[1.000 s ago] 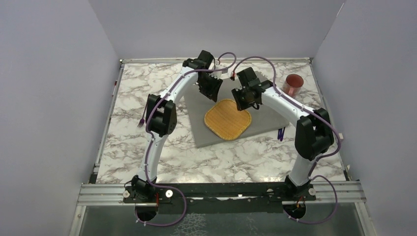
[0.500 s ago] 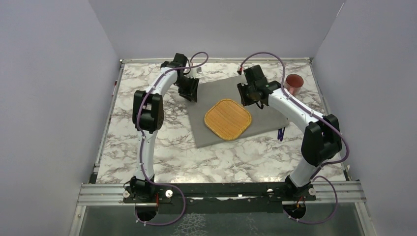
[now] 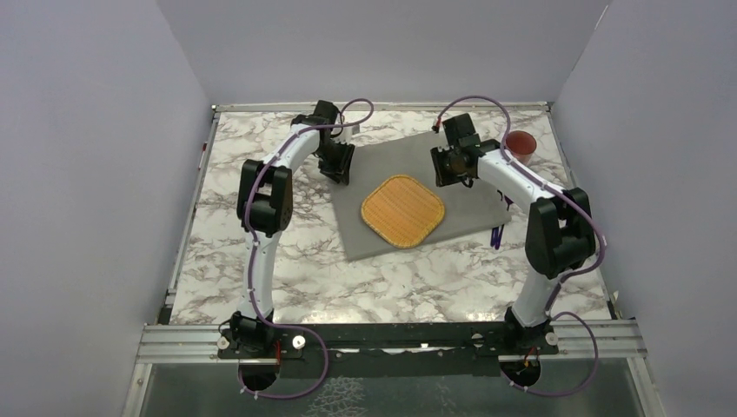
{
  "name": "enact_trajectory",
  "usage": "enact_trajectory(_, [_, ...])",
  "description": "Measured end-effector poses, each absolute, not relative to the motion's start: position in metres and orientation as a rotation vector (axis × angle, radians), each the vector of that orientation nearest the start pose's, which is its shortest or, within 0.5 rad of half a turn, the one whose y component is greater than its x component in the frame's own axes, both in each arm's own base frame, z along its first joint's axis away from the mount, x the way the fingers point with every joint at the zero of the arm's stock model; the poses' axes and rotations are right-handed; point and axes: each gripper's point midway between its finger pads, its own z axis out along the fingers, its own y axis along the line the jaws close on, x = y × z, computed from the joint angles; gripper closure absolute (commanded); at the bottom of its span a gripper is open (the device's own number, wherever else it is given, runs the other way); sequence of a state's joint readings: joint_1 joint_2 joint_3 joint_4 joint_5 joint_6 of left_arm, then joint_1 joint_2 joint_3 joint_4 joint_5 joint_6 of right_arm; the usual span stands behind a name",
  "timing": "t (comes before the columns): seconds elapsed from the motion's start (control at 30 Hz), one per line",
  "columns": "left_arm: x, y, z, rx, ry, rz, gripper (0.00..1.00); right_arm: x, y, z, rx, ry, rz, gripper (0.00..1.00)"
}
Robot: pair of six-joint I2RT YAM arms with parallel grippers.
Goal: Set the dinner table for one person
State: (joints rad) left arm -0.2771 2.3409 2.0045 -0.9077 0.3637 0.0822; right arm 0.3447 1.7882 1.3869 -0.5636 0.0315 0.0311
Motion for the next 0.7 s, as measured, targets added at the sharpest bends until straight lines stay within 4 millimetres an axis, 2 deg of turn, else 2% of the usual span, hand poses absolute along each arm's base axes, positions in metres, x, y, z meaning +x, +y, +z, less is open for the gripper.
enact_trajectory(0.2, [0.458,-0.183,0.035,0.575,2.742,-0.474,0.65,0.422,0.145,0.083,-0.392,2.544,0.124,0.67])
enact_trajectory(0.53, [0.460,-0.167,0.032,0.586,2.749,-0.310,0.66,0.456,0.123,0.085,-0.328,2.511,0.061,0.68])
enact_trajectory(0.7, [0.462,-0.156,0.031,0.599,2.754,-0.221,0.66,0.462,0.115,0.067,-0.359,2.540,0.010,0.68])
